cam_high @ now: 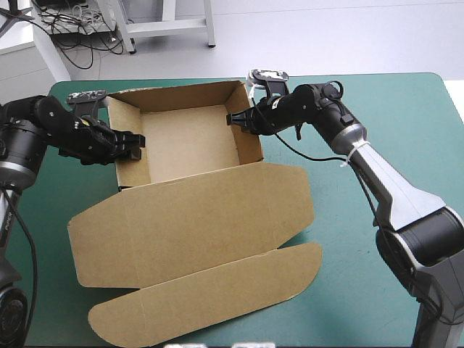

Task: Fold the box

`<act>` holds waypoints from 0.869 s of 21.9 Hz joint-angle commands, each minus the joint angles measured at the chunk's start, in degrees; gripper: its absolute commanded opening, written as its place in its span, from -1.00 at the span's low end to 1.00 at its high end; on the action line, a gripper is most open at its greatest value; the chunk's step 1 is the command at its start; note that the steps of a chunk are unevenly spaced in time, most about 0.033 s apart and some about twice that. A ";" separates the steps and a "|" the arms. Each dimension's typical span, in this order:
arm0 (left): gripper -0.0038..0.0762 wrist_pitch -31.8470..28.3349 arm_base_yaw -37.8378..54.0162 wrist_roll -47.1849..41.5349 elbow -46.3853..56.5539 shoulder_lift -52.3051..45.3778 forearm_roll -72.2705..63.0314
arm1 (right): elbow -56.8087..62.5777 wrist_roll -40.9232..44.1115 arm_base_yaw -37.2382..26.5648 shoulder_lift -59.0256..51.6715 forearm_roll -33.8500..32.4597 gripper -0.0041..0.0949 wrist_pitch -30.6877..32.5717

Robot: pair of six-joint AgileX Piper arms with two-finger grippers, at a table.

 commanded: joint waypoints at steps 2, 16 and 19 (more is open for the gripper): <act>0.06 -1.85 -5.62 -3.45 -1.41 -1.94 5.06 | -1.91 2.39 0.29 -3.64 4.14 -0.92 -2.54; -0.93 -6.42 -6.18 -4.02 -1.41 -1.56 14.01 | -1.91 0.97 0.29 -3.64 -2.28 -0.92 4.10; -0.93 -5.43 -6.18 -4.98 -1.41 0.43 14.14 | -1.91 -0.27 0.29 -4.15 -2.66 -0.92 4.53</act>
